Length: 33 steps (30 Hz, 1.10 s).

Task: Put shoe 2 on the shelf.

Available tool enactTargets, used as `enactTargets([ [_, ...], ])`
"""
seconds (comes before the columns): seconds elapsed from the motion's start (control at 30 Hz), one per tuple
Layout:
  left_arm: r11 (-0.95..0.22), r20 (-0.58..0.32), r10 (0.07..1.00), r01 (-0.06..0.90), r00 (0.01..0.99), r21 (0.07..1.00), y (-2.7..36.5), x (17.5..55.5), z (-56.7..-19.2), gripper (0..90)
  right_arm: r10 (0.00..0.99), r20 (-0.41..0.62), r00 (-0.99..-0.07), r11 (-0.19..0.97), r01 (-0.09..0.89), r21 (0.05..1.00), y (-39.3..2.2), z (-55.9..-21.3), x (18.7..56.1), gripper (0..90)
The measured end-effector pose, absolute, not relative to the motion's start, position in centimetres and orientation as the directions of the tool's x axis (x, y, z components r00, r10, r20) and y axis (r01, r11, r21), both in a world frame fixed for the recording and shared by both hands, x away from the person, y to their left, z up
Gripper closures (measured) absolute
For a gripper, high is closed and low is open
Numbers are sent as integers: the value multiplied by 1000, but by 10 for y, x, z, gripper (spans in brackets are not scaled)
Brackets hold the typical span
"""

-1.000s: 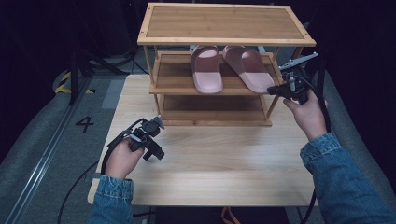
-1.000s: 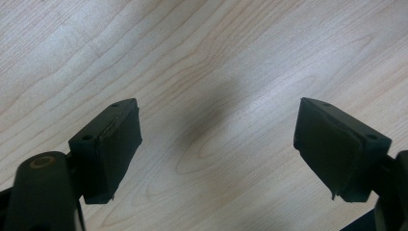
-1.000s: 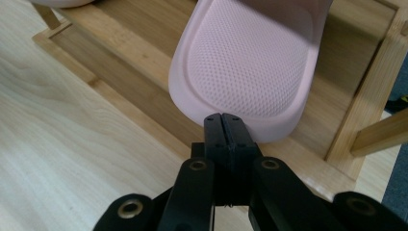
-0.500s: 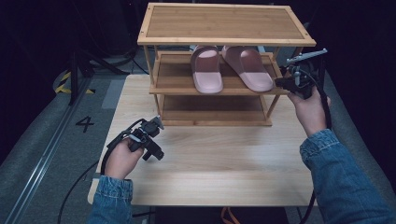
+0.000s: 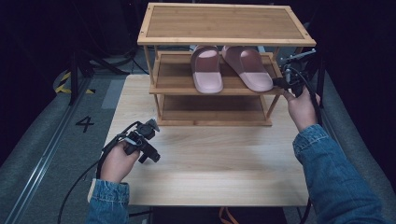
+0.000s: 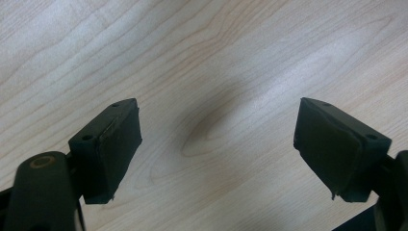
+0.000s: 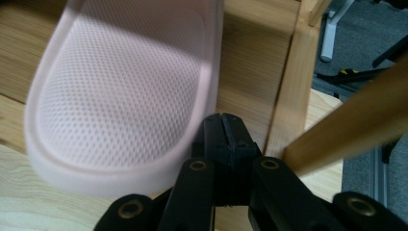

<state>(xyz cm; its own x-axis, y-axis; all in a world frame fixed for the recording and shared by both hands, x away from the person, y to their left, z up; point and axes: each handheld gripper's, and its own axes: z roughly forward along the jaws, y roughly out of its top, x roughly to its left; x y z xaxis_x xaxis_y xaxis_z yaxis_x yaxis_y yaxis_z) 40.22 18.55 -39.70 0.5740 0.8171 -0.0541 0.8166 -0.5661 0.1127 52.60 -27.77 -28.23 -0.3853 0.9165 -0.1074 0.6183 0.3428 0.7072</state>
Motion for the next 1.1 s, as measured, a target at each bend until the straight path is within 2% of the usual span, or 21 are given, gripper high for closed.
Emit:
enactTargets([
  [0.17,-561,-55,821,820,569,114,188,400,-398,170,911,-38,-412,312,625,716,-278,-283,530,900],
  [0.43,-567,-56,816,816,575,108,186,400,-397,170,862,-5,-507,358,602,713,-251,-281,523,900],
  [0.87,-568,-59,816,817,575,106,186,401,-399,170,811,-34,-584,433,560,706,-225,-279,518,900],
  [1.1,-571,-58,813,813,579,113,185,402,-398,170,802,2,-597,417,562,714,-230,-274,512,868],
])
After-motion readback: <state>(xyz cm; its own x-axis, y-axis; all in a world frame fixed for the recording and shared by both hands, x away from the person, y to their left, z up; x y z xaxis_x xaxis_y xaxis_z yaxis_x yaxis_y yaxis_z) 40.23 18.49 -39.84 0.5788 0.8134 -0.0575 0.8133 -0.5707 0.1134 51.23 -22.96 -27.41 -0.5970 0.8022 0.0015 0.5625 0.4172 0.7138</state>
